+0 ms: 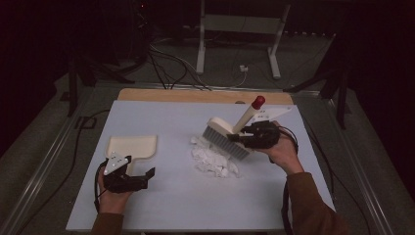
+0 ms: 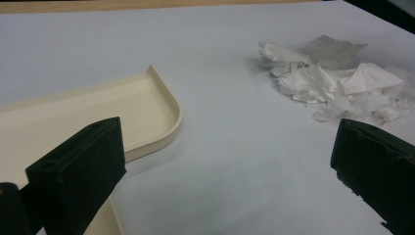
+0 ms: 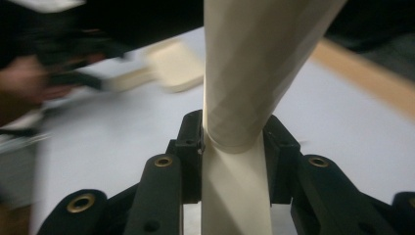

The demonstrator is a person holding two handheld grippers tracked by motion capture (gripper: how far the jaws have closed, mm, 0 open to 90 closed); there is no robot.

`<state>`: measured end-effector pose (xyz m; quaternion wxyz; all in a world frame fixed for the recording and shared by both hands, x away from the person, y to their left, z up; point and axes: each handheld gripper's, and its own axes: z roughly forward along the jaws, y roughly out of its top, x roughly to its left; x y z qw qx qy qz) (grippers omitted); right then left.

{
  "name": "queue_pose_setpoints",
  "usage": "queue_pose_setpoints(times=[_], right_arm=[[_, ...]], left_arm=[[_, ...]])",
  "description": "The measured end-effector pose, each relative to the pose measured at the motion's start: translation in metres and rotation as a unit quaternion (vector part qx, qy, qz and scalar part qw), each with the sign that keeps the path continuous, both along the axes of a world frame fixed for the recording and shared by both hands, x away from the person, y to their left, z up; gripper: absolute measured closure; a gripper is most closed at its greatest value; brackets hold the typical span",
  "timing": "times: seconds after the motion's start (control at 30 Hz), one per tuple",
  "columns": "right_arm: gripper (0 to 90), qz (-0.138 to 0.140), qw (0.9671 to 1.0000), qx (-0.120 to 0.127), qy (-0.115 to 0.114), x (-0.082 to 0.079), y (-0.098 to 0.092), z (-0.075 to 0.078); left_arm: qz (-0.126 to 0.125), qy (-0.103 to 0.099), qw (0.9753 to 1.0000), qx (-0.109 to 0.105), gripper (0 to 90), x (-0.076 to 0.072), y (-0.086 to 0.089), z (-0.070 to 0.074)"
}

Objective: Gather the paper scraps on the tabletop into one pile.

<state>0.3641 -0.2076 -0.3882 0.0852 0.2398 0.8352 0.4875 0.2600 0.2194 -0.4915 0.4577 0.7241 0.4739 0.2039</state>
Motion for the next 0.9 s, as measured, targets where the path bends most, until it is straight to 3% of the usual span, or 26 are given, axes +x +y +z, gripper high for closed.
queue_pose_setpoints(times=[0.13,0.2,0.3,0.57,0.77,0.9], right_arm=[[67.4,-0.061,0.9967,-0.041,-0.034,0.016,0.003,-0.003],[67.4,-0.073,0.9954,-0.053,-0.034,0.025,0.007,-0.007],[67.4,-0.08,0.9925,-0.078,-0.051,0.036,0.017,-0.015],[67.4,-0.068,0.9844,-0.14,-0.082,0.059,0.049,-0.034],[67.4,-0.064,0.9801,-0.159,-0.101,0.068,0.07,-0.049],[67.4,-0.036,0.9777,-0.179,-0.105,0.07,0.082,-0.061]], left_arm=[[-0.001,0.001,1.0,-0.002,0.7,0.0,-0.001,0.0],[-0.002,0.001,1.0,-0.001,0.7,0.0,-0.001,0.0],[-0.003,0.001,1.0,-0.001,0.7,0.0,-0.001,0.0],[-0.002,0.002,1.0,-0.006,0.7,0.0,0.001,0.0],[-0.005,0.003,1.0,-0.006,0.7,0.0,-0.001,-0.001],[-0.008,0.003,1.0,-0.004,0.7,0.0,-0.001,-0.001]])
